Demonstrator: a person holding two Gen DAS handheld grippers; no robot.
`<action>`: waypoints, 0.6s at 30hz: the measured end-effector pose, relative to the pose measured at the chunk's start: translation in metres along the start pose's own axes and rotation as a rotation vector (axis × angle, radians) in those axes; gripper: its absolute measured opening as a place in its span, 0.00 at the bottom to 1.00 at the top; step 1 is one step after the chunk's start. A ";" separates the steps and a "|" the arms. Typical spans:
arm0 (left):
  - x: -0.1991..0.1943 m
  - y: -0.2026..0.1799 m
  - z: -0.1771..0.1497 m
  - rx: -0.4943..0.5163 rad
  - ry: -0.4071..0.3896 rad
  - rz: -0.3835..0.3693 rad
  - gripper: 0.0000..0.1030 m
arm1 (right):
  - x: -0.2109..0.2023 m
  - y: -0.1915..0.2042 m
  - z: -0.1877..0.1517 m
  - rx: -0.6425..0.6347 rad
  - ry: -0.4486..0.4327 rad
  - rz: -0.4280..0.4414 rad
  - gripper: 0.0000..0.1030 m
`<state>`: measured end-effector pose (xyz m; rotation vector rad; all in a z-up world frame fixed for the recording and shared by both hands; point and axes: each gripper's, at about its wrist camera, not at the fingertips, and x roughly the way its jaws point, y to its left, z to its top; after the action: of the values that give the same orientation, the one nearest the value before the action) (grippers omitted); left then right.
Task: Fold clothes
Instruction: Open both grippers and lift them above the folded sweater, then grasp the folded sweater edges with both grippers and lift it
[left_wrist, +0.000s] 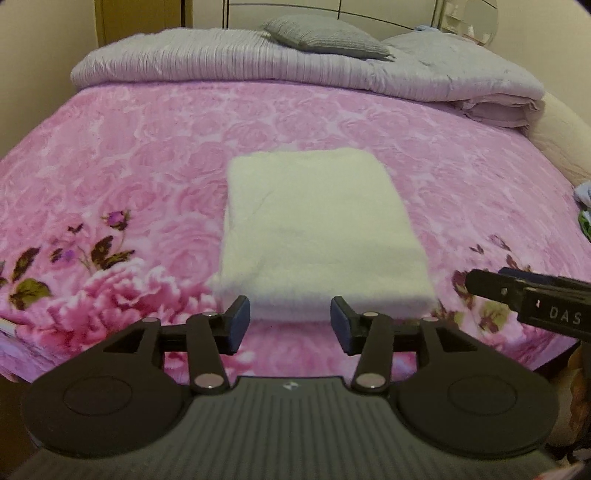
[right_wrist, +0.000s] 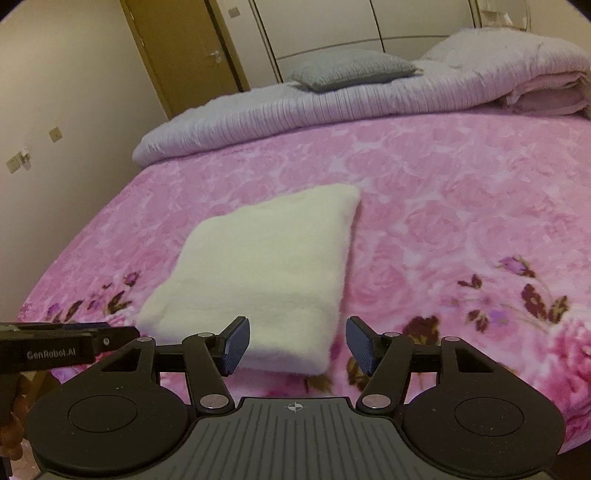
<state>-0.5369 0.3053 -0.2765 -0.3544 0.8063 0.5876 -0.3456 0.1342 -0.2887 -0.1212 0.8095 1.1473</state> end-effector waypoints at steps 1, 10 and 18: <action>-0.004 -0.002 -0.002 0.004 -0.006 0.000 0.43 | -0.005 0.001 -0.002 -0.006 -0.003 -0.001 0.60; -0.040 -0.013 -0.023 0.024 -0.054 -0.013 0.43 | -0.041 0.008 -0.019 -0.038 -0.029 -0.022 0.60; -0.059 -0.009 -0.034 0.007 -0.087 -0.046 0.44 | -0.063 0.008 -0.031 -0.039 -0.051 -0.017 0.60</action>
<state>-0.5829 0.2596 -0.2531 -0.3380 0.7152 0.5536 -0.3783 0.0747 -0.2692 -0.1302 0.7406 1.1462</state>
